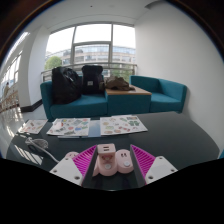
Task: Unplug charger
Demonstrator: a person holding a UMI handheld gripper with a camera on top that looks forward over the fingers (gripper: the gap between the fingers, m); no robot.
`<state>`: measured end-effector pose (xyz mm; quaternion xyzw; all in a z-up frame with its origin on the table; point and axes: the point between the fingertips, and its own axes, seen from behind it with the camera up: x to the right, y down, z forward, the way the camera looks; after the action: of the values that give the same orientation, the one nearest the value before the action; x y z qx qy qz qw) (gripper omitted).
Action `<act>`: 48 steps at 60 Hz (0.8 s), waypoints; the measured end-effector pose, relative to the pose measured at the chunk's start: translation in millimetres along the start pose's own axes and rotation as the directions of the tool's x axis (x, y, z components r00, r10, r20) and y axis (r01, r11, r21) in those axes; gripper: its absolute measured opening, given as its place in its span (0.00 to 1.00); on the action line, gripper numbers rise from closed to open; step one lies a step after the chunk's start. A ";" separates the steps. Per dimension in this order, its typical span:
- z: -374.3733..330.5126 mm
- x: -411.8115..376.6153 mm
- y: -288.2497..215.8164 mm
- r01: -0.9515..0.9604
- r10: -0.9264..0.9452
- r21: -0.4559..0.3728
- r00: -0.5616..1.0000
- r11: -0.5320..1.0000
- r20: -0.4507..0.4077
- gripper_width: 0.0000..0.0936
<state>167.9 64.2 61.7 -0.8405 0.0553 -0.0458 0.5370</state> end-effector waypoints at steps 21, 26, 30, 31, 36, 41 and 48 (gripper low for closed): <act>27.8 -23.9 20.5 0.005 -0.003 -0.015 0.996 1.000 0.091 0.28; 28.2 -23.6 19.7 0.011 -0.007 -0.035 0.996 0.999 0.089 0.23; 14.5 -23.6 -30.8 -0.016 0.009 0.066 0.994 0.998 0.106 0.21; 4.8 -23.3 -59.0 -0.012 -0.002 0.126 0.994 0.992 0.109 0.21; -64.1 -18.6 -215.5 0.054 -0.101 0.413 0.991 0.909 0.093 0.21; -106.6 21.7 -264.6 0.159 -0.190 0.495 0.982 0.854 0.012 0.22; -77.4 91.0 -234.9 0.178 -0.173 0.370 0.984 0.912 -0.045 0.21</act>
<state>257.6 79.7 309.0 -0.7247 -0.0270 -0.1084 0.6799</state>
